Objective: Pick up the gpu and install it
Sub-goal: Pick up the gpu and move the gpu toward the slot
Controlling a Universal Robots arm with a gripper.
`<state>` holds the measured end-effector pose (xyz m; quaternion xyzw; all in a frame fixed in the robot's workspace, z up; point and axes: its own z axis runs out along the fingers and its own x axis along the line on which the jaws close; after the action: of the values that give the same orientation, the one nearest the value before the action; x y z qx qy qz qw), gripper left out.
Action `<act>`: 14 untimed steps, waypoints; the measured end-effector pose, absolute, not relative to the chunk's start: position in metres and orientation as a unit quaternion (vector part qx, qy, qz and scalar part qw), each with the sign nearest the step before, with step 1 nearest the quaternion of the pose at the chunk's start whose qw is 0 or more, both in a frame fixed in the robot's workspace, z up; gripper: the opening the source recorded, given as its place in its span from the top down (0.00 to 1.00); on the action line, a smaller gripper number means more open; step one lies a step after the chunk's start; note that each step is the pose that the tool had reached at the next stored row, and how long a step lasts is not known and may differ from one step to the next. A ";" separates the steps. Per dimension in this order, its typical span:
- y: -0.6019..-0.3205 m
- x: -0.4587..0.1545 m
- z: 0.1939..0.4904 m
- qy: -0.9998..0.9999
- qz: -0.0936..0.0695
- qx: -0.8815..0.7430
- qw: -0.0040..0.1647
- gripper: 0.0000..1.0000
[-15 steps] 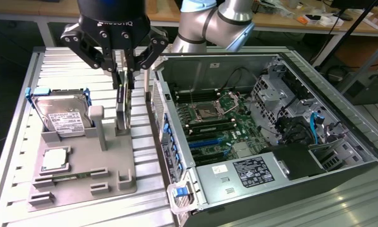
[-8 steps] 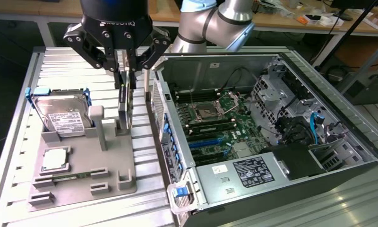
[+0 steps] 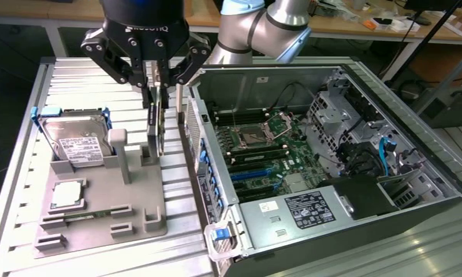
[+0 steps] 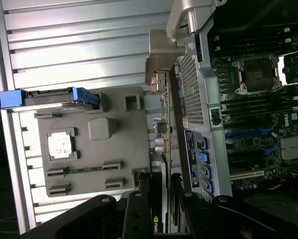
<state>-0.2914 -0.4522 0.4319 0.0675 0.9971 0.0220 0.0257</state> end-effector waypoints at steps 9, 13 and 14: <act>-0.452 -0.289 0.432 0.997 0.022 0.067 0.026 0.73; -0.452 -0.288 0.432 0.997 0.022 0.067 0.026 0.73; -0.452 -0.287 0.432 0.997 0.022 0.067 0.026 0.73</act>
<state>-0.2874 -0.4522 0.4319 0.0675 0.9971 0.0220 0.0257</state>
